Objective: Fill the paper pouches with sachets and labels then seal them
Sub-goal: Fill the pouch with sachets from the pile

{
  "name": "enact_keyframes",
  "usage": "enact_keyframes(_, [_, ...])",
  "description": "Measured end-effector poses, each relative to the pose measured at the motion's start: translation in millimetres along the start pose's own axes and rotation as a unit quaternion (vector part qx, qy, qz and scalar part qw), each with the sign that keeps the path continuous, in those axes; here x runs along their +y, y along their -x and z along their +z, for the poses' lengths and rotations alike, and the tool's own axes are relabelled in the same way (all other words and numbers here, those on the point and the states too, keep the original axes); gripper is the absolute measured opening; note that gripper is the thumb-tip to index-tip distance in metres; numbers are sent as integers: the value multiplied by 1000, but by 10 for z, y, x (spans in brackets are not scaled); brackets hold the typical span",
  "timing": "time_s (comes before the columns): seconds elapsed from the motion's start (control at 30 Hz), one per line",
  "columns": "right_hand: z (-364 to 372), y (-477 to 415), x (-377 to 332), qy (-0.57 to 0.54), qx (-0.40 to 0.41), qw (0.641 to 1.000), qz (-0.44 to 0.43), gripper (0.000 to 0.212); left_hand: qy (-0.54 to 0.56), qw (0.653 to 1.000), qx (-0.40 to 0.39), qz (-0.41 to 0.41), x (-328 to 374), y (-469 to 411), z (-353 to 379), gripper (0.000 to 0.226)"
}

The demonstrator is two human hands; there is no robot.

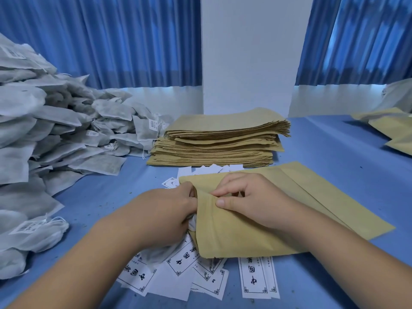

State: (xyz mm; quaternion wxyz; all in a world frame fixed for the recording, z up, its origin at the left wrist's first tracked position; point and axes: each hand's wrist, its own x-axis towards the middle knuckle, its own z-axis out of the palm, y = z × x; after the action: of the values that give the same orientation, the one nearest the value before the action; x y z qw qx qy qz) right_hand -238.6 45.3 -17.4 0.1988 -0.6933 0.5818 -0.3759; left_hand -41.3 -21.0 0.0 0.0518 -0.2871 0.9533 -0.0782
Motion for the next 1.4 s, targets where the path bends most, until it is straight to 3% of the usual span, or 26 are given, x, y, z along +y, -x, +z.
enact_keyframes(0.17, [26,9,-23,9,9,1000,-19,10,-2,1000,-4,5,15,4,-25,21])
enact_keyframes(0.33, [-62,-6,-106,-10,110,992,-62,8,-4,1000,14,-2,46,-14,-26,28])
enact_keyframes(0.43, [-28,11,-154,-38,118,989,-78,10,6,999,32,10,42,-23,-35,21])
enact_keyframes(0.53, [66,4,-167,-54,106,990,-74,8,98,992,71,19,-35,-10,-48,19])
enact_keyframes(0.67, [69,-19,-119,-79,132,987,-50,9,264,954,144,14,-58,28,-111,12])
enact_keyframes(0.8, [133,19,-72,-147,146,978,6,18,371,912,173,-18,-24,18,-194,26])
enact_keyframes(0.87, [177,19,-75,-178,145,973,28,19,343,921,184,-7,-7,29,-216,26])
enact_keyframes(0.97, [207,10,-83,-198,128,970,56,20,112,976,186,15,26,34,-240,26])
enact_keyframes(1.07, [214,19,-86,-226,125,962,85,23,-20,982,186,28,91,56,-272,38])
enact_keyframes(1.27, [221,20,-70,-229,116,962,91,26,-62,983,154,72,181,45,-278,46])
enact_keyframes(1.4, [231,19,-76,-220,112,964,95,26,-30,987,154,29,207,15,-237,29])
